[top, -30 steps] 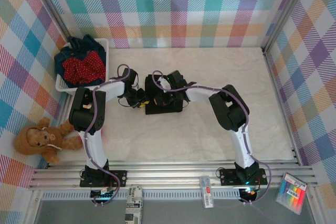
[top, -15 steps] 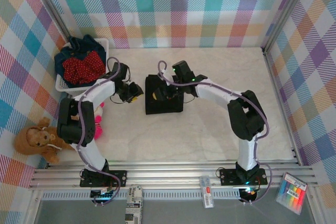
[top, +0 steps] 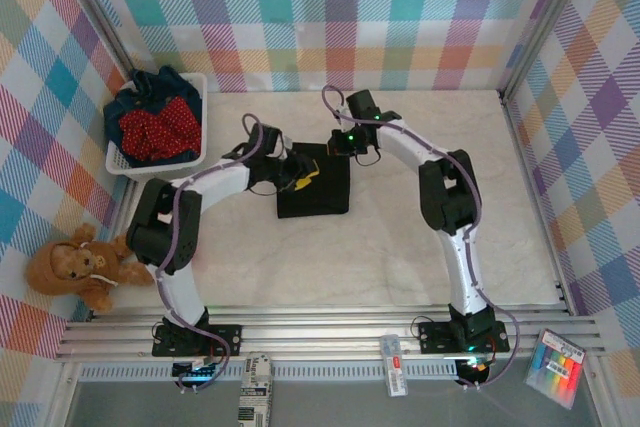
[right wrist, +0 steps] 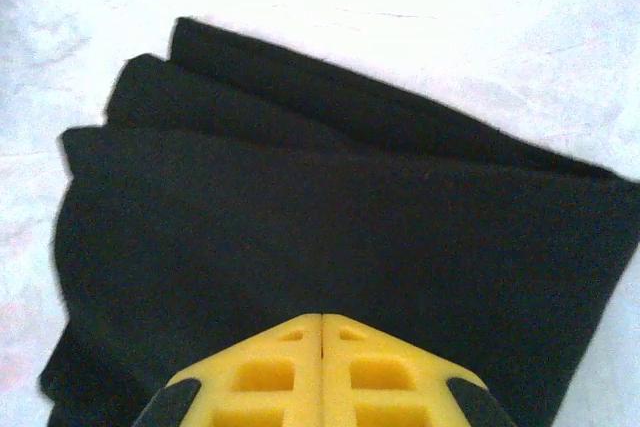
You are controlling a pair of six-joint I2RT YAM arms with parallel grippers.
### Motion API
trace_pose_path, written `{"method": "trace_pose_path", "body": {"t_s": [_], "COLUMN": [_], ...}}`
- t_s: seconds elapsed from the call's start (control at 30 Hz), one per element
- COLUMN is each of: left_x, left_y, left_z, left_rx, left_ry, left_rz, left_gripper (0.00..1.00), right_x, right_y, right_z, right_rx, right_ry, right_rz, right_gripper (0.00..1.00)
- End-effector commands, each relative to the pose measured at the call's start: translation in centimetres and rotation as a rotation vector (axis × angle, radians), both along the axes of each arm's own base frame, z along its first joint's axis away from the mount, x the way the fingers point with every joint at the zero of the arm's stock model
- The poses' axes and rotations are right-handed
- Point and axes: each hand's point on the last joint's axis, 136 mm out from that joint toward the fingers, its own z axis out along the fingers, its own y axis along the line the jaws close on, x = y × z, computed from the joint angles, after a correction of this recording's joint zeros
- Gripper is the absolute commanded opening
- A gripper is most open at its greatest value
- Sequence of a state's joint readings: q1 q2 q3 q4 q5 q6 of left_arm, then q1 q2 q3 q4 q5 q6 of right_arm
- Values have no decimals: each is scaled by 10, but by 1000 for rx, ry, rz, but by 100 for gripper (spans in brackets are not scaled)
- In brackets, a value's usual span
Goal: Fold and stack the skirts
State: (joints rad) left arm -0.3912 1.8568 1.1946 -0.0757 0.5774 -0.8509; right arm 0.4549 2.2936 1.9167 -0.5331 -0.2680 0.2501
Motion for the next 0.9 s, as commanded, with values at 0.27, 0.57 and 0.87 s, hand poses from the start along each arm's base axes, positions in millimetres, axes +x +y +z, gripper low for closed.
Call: {"method": "trace_pose_path", "body": {"t_s": [0.27, 0.57, 0.87], "left_x": [-9, -36, -9], "left_y": [11, 70, 61], "left_z": [-65, -92, -38], "left_rx": [131, 338, 361], "left_ry": [162, 235, 89], "left_rz": [77, 11, -129], "left_gripper": [42, 49, 66], "right_x": [3, -55, -137], "right_y": [-5, -16, 38], "right_z": [-41, -55, -31], "right_rx": [-102, -47, 389], "right_ry": [147, 336, 475], "right_rz": [-73, -197, -395], "right_gripper": [1, 1, 11]}}
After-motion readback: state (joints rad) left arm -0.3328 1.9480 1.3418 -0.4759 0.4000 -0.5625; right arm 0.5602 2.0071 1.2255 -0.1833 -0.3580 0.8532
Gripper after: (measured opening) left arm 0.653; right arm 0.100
